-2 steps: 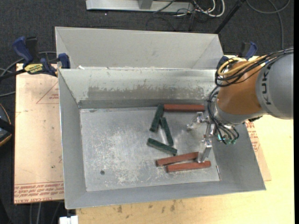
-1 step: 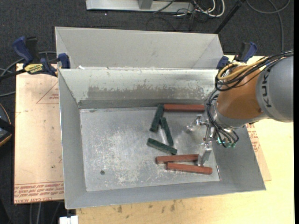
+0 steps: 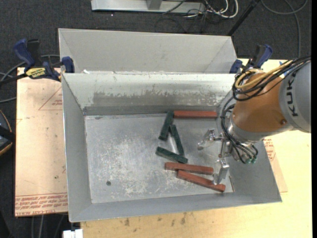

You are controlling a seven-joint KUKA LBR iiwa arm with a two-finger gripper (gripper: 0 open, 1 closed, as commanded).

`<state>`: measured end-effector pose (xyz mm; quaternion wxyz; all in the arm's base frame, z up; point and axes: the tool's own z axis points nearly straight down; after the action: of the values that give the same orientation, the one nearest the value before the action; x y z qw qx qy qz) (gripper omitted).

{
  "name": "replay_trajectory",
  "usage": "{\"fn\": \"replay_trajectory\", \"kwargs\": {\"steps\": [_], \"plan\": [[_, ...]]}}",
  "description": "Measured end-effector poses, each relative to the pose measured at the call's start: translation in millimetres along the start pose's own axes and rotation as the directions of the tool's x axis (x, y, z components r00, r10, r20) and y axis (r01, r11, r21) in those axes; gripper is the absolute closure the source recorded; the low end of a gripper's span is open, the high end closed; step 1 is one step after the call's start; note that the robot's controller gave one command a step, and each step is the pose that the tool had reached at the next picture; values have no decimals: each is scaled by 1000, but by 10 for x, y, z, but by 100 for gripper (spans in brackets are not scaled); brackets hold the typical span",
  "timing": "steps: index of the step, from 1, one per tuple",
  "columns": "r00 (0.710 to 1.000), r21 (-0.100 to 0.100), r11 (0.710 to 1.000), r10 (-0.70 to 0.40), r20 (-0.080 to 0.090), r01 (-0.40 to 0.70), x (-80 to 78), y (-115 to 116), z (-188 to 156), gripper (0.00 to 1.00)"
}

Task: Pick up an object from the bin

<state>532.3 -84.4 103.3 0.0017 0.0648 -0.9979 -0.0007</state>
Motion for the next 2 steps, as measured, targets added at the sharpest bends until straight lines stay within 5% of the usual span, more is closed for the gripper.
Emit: {"fn": "replay_trajectory", "kwargs": {"steps": [1,2], "plan": [[1000,2,1000,-20,19,20,25,520,243,100],[1000,2,1000,-20,19,20,25,520,243,100]]}}
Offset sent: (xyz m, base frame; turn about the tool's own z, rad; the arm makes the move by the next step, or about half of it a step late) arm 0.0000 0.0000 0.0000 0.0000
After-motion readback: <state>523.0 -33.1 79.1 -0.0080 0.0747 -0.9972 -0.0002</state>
